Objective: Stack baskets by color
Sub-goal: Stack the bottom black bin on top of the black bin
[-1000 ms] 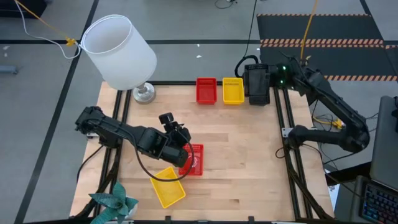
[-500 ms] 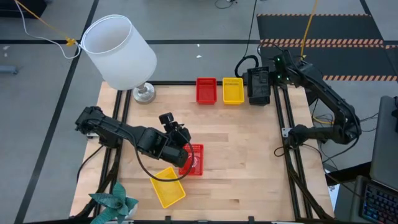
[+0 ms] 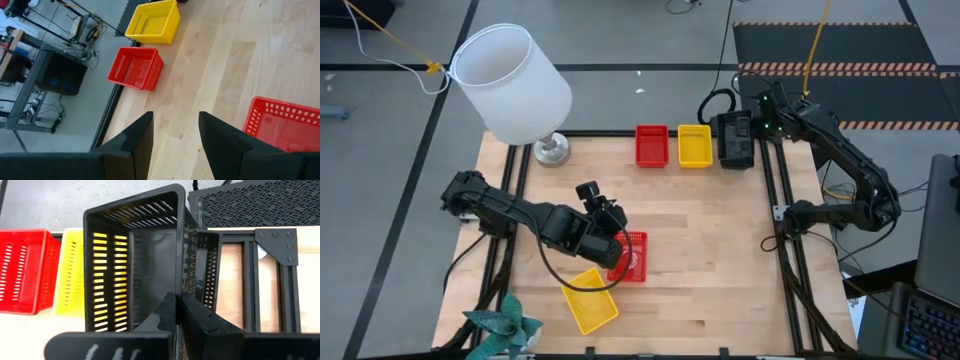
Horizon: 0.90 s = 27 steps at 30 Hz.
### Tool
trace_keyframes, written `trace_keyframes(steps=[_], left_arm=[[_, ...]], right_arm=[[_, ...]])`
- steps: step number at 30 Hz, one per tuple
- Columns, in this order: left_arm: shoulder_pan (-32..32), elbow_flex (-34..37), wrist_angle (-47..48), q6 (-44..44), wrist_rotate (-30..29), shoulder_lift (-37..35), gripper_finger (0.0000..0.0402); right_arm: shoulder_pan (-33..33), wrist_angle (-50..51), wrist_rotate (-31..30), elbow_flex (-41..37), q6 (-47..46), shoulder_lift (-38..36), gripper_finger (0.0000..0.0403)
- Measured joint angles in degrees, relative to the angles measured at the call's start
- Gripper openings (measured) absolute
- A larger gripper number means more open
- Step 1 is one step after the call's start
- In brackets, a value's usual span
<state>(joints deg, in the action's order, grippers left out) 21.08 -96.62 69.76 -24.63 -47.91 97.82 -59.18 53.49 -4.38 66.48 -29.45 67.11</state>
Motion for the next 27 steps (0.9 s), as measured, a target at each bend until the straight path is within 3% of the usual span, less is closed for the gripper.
trace_keyframes(steps=[12, 27], left_arm=[[0.0, 0.0, -0.9, 0.1, 0.1, 0.0, 0.0159], [0.0, 0.0, -1.8, 0.5, 0.1, 0.0, 0.0159]], right_arm=[[0.0, -5.3, -2.7, -4.1, -0.7, 0.0, 0.0006], [1.3, -4.3, -6.3, -4.1, 0.0, 3.2, 0.0006]])
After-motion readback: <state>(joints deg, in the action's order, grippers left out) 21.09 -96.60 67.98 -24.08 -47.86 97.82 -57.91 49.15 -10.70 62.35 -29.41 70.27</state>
